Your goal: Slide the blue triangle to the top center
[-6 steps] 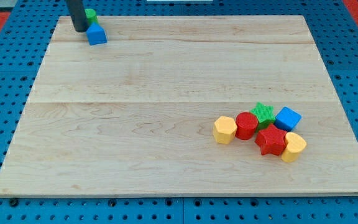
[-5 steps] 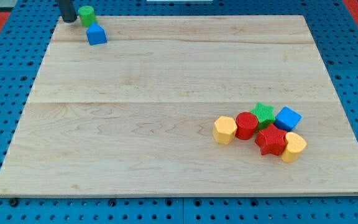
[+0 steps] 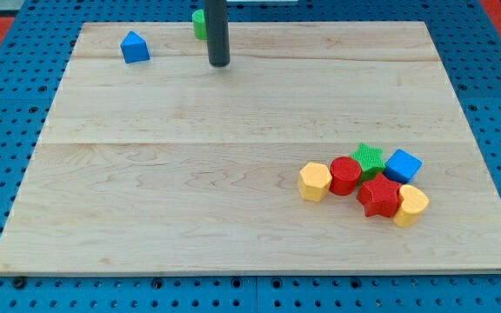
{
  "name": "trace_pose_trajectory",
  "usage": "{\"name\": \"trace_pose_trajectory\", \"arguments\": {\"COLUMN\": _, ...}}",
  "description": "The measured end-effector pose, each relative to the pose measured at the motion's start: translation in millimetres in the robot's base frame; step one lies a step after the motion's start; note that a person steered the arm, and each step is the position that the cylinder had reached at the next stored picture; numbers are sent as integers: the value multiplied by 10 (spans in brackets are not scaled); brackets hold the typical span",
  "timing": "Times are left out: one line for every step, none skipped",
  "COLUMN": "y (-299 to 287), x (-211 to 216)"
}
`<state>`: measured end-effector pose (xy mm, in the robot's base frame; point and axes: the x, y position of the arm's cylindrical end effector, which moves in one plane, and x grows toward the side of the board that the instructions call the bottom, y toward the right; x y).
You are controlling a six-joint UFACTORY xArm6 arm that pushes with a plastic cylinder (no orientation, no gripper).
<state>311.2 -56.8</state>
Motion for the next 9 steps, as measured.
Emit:
{"name": "trace_pose_trajectory", "arguments": {"y": -1211, "x": 118}}
{"name": "trace_pose_trajectory", "arguments": {"y": -2199, "x": -706}}
{"name": "trace_pose_trajectory", "arguments": {"y": -1728, "x": -977}}
{"name": "trace_pose_trajectory", "arguments": {"y": -1333, "x": -253}}
{"name": "trace_pose_trajectory", "arguments": {"y": -990, "x": 106}}
{"name": "trace_pose_trajectory", "arguments": {"y": -460, "x": 110}}
{"name": "trace_pose_trajectory", "arguments": {"y": -1366, "x": 47}}
{"name": "trace_pose_trajectory", "arguments": {"y": -1349, "x": -278}}
{"name": "trace_pose_trajectory", "arguments": {"y": -273, "x": -45}}
